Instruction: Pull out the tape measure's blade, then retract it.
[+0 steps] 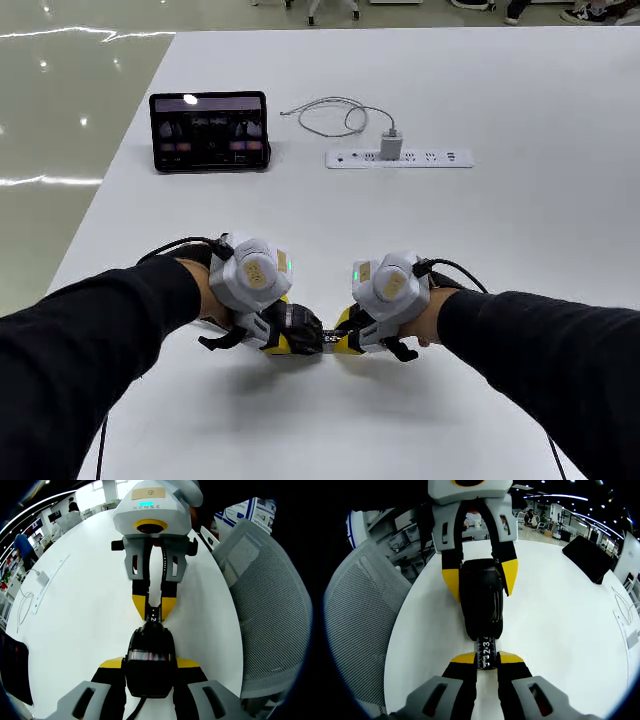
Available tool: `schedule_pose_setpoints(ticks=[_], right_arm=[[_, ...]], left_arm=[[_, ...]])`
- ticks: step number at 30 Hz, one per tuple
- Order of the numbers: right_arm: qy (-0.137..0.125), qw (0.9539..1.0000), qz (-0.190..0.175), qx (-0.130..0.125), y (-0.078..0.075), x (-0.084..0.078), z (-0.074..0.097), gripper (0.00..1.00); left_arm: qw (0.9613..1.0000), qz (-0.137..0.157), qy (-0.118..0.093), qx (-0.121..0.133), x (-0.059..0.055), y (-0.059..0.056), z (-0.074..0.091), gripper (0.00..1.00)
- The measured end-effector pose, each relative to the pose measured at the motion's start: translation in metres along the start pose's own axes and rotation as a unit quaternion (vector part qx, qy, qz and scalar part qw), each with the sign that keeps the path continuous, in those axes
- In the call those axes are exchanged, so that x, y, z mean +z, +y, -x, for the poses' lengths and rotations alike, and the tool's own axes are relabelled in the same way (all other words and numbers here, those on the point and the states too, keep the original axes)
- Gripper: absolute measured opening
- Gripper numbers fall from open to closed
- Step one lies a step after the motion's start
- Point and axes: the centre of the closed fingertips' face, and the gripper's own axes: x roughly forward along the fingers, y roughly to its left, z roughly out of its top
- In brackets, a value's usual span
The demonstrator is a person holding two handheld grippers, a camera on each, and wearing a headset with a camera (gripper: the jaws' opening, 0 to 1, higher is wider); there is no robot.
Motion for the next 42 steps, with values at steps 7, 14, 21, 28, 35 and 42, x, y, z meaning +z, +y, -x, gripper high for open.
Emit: schedule_pose_setpoints(ticks=[7,14,21,28,35,42], right_arm=[[0.005,1.0,-0.002,-0.003,0.0,-0.005,0.003,0.1],[0.006,0.9999,-0.008,-0.005,-0.001,-0.011,0.008,0.1],[0.011,0.9999,-0.009,-0.007,-0.001,-0.016,0.013,0.1],[0.013,0.9998,-0.013,-0.01,-0.001,-0.023,0.017,0.1],[0.014,0.9996,-0.019,-0.012,0.0,-0.029,0.022,0.1],[0.017,0.9996,-0.019,-0.013,-0.001,-0.032,0.025,0.1]], left_arm=[[1.0,0.001,0.001,0.0,0.0,0.0,0.0,0.32],[1.0,0.002,-0.004,0.003,0.001,0.0,0.0,0.32],[1.0,0.002,-0.002,0.004,0.001,-0.001,0.0,0.32],[1.0,0.003,-0.002,0.004,0.001,-0.001,0.0,0.32],[1.0,0.003,-0.003,0.002,0.001,-0.001,-0.001,0.32],[1.0,0.003,-0.003,0.003,0.001,0.0,-0.001,0.32]])
